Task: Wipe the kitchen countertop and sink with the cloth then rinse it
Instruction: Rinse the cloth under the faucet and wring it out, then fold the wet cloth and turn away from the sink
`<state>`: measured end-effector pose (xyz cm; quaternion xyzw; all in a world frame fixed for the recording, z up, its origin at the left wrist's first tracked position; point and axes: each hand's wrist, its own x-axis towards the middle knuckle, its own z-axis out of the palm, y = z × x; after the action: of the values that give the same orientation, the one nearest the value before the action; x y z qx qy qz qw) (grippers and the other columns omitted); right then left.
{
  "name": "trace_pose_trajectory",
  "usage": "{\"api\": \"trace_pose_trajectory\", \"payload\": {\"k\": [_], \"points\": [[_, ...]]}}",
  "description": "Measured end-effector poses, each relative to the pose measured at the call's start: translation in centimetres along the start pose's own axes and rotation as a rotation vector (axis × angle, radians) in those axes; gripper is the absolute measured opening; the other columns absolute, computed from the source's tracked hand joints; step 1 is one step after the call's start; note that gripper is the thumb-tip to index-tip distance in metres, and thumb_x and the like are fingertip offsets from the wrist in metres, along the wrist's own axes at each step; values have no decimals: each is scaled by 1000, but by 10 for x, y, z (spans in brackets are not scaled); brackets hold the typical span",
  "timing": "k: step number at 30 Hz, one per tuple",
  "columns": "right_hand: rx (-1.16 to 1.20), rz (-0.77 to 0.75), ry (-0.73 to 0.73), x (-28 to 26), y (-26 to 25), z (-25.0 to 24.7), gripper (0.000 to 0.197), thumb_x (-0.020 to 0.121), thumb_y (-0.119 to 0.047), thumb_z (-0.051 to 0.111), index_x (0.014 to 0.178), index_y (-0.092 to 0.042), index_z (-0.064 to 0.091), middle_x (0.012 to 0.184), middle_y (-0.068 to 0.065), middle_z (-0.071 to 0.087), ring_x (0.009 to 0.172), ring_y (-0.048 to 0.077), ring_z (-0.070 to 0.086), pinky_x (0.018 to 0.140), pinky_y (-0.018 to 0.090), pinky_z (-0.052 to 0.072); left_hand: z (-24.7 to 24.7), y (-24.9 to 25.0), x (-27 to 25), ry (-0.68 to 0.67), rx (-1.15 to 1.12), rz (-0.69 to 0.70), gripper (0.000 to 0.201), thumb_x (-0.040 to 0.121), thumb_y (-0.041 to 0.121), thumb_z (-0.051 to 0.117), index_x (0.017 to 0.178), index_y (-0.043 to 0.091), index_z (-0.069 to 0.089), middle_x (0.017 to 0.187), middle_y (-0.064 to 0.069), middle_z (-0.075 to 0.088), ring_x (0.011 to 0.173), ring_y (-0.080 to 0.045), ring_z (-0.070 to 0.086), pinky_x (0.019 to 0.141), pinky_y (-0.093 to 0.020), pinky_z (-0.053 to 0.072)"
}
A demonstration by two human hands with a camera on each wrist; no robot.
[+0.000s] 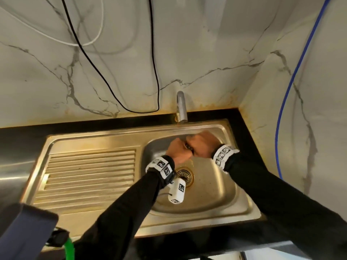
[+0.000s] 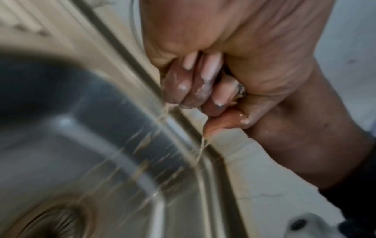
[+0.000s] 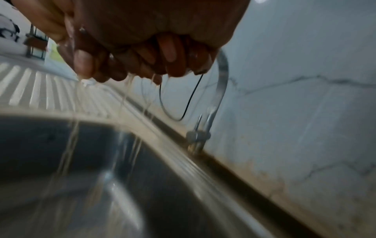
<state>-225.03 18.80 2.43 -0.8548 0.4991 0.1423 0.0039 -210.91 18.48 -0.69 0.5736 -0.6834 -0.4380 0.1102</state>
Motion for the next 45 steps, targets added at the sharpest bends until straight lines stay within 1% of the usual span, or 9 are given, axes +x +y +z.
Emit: {"api": "trace_pose_trajectory", "payload": {"k": [7,10,13,20,27,31,36,41,45], "points": [[-24,-40,731,-25,26,-60,36,82,-40,45,76,-8,60,52,6,57,33,25,49,48,22,25,-58,57,-22,169,-37,398,11,71,6,76,64,5,68,63,-3,68,56,-12,63,59,-22,52],[16,-69,542,-18,6,-20,23,78,-33,69,83,-10,66,61,4,64,43,23,59,48,21,27,-28,17,-14,41,-7,215,9,69,9,76,78,10,75,76,-2,75,71,-15,72,69,-34,61],[41,62,35,-7,-15,5,30,91,-35,61,111,-12,62,100,7,73,87,30,71,67,33,40,-8,-10,-11,-33,-44,-8,8,58,8,73,64,13,74,65,-2,71,64,-19,67,61,-37,55],[-57,26,579,-22,8,-49,24,80,-33,72,88,-11,68,58,1,63,41,21,59,46,24,28,-47,36,-24,179,-71,287,17,71,0,80,70,12,68,68,5,63,59,-3,59,55,-11,43],[295,162,-116,-20,-76,75,27,94,-33,59,110,-12,64,107,13,71,102,37,67,80,42,50,41,-74,-28,-230,235,-87,25,83,34,68,84,9,73,94,-16,74,92,-29,71,77,-36,50],[393,288,1,-23,-77,94,41,83,-36,70,113,-13,53,109,13,70,101,38,67,78,41,50,26,-105,-43,-244,-221,-240,28,76,32,90,87,14,72,71,-1,72,57,-11,60,48,-22,45],[675,291,240,-41,-87,99,45,76,-29,78,107,-18,48,107,2,60,93,29,62,72,40,50,14,-108,-78,-112,-637,-248,60,80,61,74,109,9,73,100,-10,79,76,-16,70,65,-27,51],[1116,153,238,-37,-112,73,53,67,-46,92,102,-31,56,98,-10,68,87,10,65,73,32,53,-13,-127,-116,79,-861,-127,42,83,16,83,122,12,69,112,-10,77,102,-30,73,80,-42,58],[1512,54,255,-31,-132,50,27,80,-10,85,104,-11,72,95,11,76,87,23,72,74,35,59,-38,-150,-148,178,-927,-76,41,86,-3,71,125,6,66,119,-15,73,111,-34,70,88,-47,61]]}}
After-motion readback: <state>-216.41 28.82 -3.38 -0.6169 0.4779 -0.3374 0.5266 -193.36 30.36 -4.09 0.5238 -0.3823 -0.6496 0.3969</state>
